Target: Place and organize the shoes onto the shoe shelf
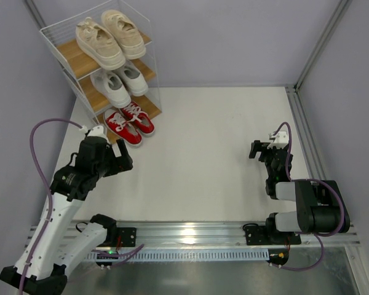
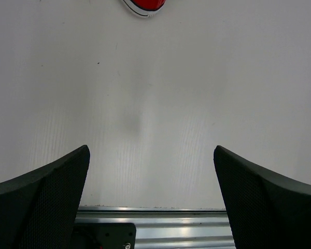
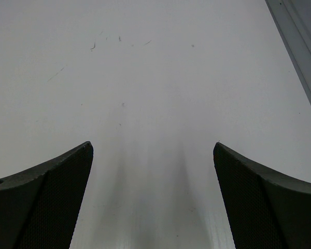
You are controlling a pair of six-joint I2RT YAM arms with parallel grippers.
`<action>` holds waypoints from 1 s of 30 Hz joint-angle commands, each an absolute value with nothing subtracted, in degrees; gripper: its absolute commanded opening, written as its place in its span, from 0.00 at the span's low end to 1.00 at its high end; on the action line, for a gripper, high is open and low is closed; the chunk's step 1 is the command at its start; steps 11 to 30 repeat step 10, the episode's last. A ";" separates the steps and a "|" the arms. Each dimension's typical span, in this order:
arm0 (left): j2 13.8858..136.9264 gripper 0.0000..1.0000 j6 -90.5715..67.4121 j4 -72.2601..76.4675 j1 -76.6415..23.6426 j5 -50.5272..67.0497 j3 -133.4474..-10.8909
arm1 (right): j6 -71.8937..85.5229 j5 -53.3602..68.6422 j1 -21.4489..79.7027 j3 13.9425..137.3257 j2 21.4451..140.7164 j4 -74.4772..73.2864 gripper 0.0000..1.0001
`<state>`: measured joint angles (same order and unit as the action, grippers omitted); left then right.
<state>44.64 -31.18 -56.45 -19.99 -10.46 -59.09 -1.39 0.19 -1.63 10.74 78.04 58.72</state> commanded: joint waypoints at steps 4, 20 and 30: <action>42.01 1.00 -32.96 -56.86 -20.13 -13.36 -58.53 | -1.76 0.70 -1.76 11.95 78.13 63.28 0.97; 41.05 1.00 -33.05 -56.08 -20.13 -12.65 -58.27 | -1.67 0.70 -1.76 11.95 78.13 63.28 0.97; 41.05 1.00 -33.05 -56.08 -20.13 -12.65 -58.27 | -1.67 0.70 -1.76 11.95 78.13 63.28 0.97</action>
